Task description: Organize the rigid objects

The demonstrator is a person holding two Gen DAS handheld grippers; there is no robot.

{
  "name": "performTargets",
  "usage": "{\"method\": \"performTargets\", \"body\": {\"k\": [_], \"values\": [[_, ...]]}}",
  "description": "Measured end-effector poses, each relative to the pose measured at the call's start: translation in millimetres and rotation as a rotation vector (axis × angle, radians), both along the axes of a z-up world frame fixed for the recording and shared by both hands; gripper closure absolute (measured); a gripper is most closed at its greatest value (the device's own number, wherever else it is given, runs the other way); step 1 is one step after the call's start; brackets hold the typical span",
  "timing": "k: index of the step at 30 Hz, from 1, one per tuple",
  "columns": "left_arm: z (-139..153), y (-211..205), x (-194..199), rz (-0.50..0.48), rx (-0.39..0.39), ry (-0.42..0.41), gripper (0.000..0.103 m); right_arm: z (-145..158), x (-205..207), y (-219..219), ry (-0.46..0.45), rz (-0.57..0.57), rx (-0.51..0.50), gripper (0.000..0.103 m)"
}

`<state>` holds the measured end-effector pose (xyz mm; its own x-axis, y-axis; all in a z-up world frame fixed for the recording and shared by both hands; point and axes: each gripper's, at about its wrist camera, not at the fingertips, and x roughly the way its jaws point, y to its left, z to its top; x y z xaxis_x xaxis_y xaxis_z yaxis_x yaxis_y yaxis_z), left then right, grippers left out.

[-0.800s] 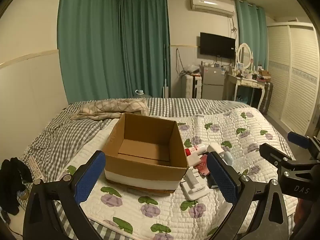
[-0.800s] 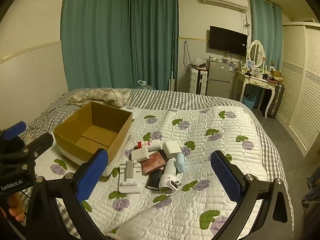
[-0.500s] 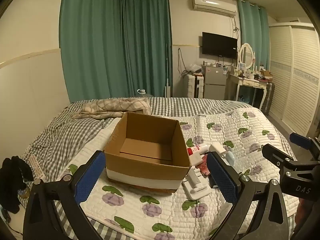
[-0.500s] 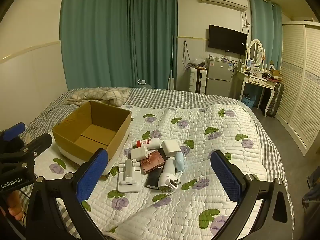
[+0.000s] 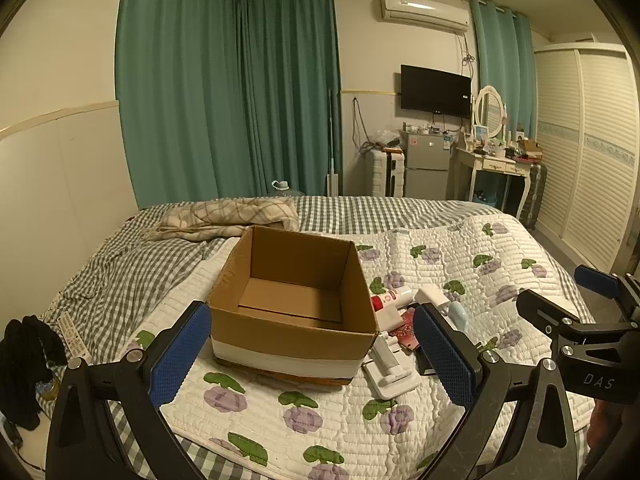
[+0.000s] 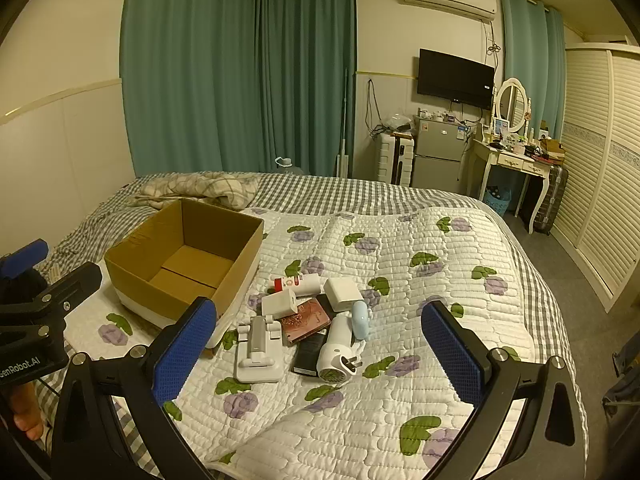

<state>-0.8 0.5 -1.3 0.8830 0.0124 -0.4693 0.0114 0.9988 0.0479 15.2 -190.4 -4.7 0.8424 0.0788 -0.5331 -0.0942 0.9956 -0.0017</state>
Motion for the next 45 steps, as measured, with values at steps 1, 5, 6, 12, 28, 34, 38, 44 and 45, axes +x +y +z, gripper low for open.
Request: {"method": "performTargets", "body": {"k": [1,5,6,12,28,34,38,44,45], "values": [[-0.3,-0.2,-0.4,0.000,0.000,0.000,0.000,-0.1,0.0,-0.1,0.000,0.000,0.000,0.000],[-0.6,-0.7,-0.2,0.000,0.000,-0.002,0.000,-5.8,-0.7,-1.5,0.000,0.003,0.002,0.000],[-0.2,-0.6,0.0,0.001,0.001,-0.002,0.000,-5.9,-0.7,-1.6,-0.001,0.003,0.001,0.000],[-0.1,-1.3,0.1,0.001,0.000,-0.002,0.000,-4.5,-0.5,-1.0,0.000,0.002,0.001,0.000],[1.2,-0.4,0.2,0.003,0.001,-0.002,0.000,-4.2,0.0,-1.4,0.001,0.003,0.001,0.000],[1.5,-0.2,0.5,0.001,0.003,-0.004,0.000,-2.8,-2.9,1.7,0.001,0.003,0.000,0.000],[1.4,-0.2,0.1,0.003,0.002,-0.004,0.000,-2.5,-2.6,1.5,0.001,0.003,0.000,0.000],[1.3,-0.4,0.1,0.003,0.003,-0.004,0.000,-3.9,-3.2,2.9,0.002,0.002,0.001,0.000],[1.2,-0.4,0.0,0.003,0.003,-0.004,0.000,-4.0,-3.3,2.9,0.003,0.002,0.001,0.000]]}}
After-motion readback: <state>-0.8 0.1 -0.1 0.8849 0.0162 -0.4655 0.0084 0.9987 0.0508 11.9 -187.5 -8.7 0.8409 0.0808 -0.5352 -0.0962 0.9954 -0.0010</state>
